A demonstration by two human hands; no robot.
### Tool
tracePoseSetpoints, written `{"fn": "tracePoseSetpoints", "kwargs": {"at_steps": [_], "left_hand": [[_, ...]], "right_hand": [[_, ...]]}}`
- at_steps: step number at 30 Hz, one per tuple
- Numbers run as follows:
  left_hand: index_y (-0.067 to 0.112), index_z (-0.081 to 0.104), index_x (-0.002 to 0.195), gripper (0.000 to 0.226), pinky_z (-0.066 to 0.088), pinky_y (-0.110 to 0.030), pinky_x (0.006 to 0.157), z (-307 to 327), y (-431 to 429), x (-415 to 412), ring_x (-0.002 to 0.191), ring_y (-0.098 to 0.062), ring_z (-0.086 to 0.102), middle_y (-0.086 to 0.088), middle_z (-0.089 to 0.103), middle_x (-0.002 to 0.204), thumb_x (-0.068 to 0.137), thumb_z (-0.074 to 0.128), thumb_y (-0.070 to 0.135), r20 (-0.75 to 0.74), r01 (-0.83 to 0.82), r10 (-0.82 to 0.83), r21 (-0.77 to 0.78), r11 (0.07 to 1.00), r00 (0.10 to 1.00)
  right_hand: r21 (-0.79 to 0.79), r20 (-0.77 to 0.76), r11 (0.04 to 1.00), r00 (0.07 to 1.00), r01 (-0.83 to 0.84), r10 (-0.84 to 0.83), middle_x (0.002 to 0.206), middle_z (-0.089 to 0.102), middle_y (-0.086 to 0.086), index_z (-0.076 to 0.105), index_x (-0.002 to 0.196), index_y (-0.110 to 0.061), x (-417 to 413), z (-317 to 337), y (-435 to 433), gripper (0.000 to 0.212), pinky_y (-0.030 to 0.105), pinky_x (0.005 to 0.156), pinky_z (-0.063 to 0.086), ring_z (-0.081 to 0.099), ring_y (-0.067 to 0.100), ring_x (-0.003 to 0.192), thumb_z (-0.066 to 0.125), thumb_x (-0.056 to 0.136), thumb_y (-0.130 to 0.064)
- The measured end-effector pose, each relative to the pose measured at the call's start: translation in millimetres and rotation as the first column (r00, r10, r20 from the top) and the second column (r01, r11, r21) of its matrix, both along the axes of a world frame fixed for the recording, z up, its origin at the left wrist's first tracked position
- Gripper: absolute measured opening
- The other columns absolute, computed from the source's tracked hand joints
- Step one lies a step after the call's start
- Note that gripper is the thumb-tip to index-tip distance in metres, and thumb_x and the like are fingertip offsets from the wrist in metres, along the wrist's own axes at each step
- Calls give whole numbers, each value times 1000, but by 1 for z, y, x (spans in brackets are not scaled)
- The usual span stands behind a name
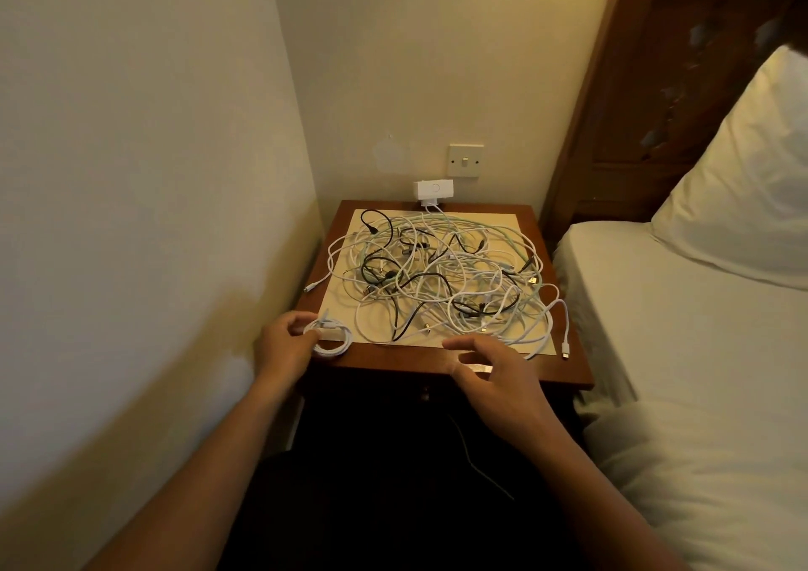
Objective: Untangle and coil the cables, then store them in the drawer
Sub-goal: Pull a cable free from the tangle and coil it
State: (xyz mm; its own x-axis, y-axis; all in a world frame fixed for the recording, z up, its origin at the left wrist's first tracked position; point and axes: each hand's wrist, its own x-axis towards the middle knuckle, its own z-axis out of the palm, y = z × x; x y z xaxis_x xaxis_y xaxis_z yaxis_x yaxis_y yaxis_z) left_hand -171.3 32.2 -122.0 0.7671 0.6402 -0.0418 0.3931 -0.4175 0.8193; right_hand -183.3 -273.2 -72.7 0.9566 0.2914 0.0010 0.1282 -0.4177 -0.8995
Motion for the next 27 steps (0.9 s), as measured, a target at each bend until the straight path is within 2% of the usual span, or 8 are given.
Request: {"fn": "tracePoseSetpoints", "kwargs": {"at_steps": [4, 12, 15, 17, 18, 21, 23, 27], "left_hand": [[14, 77, 112, 20, 51, -29, 77, -10, 6, 9, 88, -15, 62, -4, 75, 107, 93, 71, 13, -52, 57, -47, 197, 979, 998], [15, 70, 125, 33, 47, -26, 77, 0, 12, 11, 96, -15, 59, -6, 69, 119, 92, 73, 22, -126, 178, -148, 280, 943, 981], [16, 70, 122, 30, 46, -26, 81, 19, 8, 9, 102, -18, 61, -7, 67, 122, 93, 72, 21, -70, 173, -159, 297, 939, 985], [17, 71, 121, 28, 45, -23, 80, 33, 5, 8, 100, -15, 59, -6, 67, 123, 93, 70, 20, -30, 170, -169, 312, 935, 985], [18, 72, 120, 27, 44, -19, 77, 41, 3, 7, 98, -13, 58, -4, 67, 122, 93, 70, 19, -8, 167, -174, 315, 934, 985], [24, 73, 112, 19, 40, -11, 66, 66, -4, 6, 87, -7, 57, 4, 65, 111, 94, 68, 19, 75, 185, -220, 322, 928, 973], [30, 72, 104, 16, 45, -15, 66, 84, -12, 8, 84, -3, 59, 10, 67, 101, 94, 67, 20, 108, 234, -276, 299, 925, 955], [31, 74, 100, 13, 46, -16, 67, 116, -38, 14, 88, -3, 63, 13, 69, 95, 93, 68, 21, 138, 368, -413, 267, 891, 900]], "right_hand": [[-50, 128, 998, 991, 43, -36, 118, 64, -20, 71, 113, -37, 15, -2, -12, 27, 8, 75, 46, 61, -4, 108, 68, 95, -17], [-264, 436, 962, 898, 64, 59, 120, 64, -8, 72, 119, -23, 54, 17, -17, 27, 30, 95, 48, 56, 8, 113, 74, 92, -25], [-711, 348, 703, 880, 22, 325, 139, 52, -6, 58, 137, -30, 72, 16, -10, 51, 40, 108, 37, 45, 19, 130, 69, 92, -50], [-866, 259, 500, 870, 17, 419, 140, 55, -5, 58, 133, -32, 82, 17, -5, 42, 48, 115, 29, 46, 21, 134, 60, 96, -52], [-883, 250, 470, 863, 17, 438, 132, 62, -5, 63, 124, -31, 87, 19, -5, 30, 50, 116, 29, 52, 20, 129, 56, 100, -47], [-829, 336, 553, 863, 81, 377, 100, 74, -3, 69, 105, -26, 108, 37, -10, 19, 42, 100, 45, 69, 22, 99, 53, 105, -36], [-707, 420, 695, 870, 136, 258, 97, 76, 2, 72, 106, -25, 125, 59, -16, 18, 40, 83, 55, 70, 27, 90, 56, 104, -32], [-444, 480, 875, 876, 194, 50, 89, 74, 2, 75, 107, -16, 156, 120, -25, 19, 37, 74, 56, 70, 24, 83, 58, 104, -25]]}}
